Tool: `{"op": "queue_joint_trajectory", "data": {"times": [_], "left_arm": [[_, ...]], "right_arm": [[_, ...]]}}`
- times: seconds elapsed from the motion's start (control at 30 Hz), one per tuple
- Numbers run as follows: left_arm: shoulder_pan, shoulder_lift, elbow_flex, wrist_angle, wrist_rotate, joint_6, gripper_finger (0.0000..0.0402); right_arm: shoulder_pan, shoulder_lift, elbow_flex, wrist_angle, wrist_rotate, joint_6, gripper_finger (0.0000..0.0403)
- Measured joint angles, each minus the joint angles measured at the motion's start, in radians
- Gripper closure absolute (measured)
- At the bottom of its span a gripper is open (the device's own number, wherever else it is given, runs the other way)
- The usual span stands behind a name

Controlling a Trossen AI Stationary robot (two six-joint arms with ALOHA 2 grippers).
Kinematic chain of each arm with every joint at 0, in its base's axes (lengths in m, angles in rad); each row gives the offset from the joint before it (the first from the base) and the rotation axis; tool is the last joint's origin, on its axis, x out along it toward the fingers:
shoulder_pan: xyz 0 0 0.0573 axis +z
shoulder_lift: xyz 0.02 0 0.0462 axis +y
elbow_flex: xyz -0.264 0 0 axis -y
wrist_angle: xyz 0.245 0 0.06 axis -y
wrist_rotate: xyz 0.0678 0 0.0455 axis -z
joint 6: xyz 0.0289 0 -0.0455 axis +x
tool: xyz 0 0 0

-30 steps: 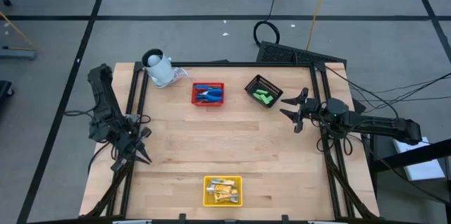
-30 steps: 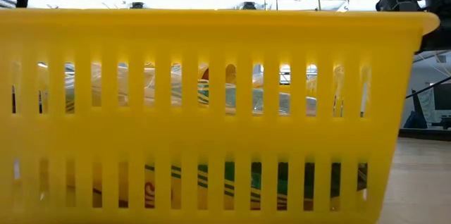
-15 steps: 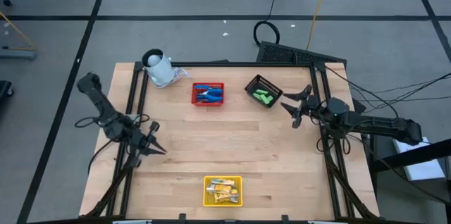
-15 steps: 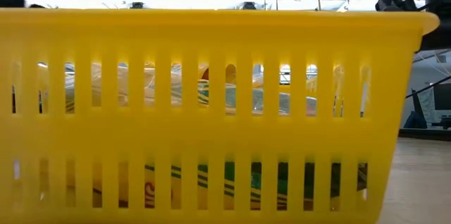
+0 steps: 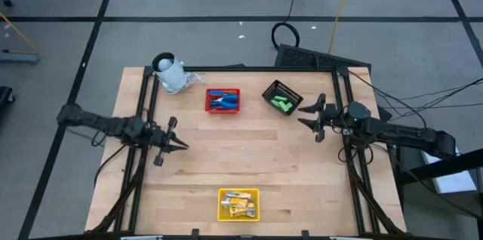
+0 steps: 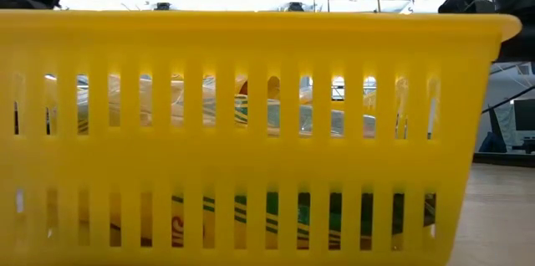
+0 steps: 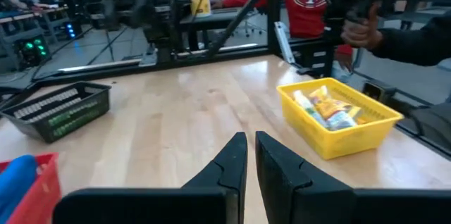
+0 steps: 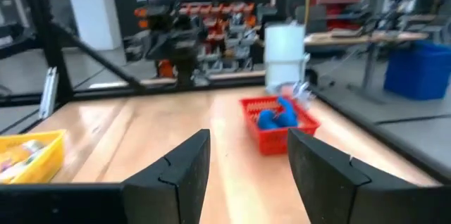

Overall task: Pick & Place School Supplies
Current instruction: Return to Home Position

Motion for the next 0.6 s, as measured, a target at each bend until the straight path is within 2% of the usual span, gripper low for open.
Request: {"op": "queue_joint_trajectory", "data": {"times": [0.13, 0.27, 0.47, 0.6], "left_arm": [[0.147, 0.000, 0.000, 0.004, 0.131, 0.019, 0.0364], [0.263, 0.000, 0.000, 0.009, 0.216, 0.025, 0.0364], [0.375, 0.000, 0.000, 0.015, 0.285, 0.025, 0.0364], [0.421, 0.000, 0.001, 0.015, 0.326, 0.020, 0.0364]], "right_arm": [[0.047, 0.038, 0.000, -0.013, 0.001, 0.009, 0.0220], [0.110, 0.051, 0.000, 0.012, 0.014, -0.004, 0.0220], [0.213, 0.041, 0.000, 0.061, 0.178, -0.066, 0.0220], [0.244, 0.018, -0.001, 0.032, 0.209, -0.077, 0.0220]]}}
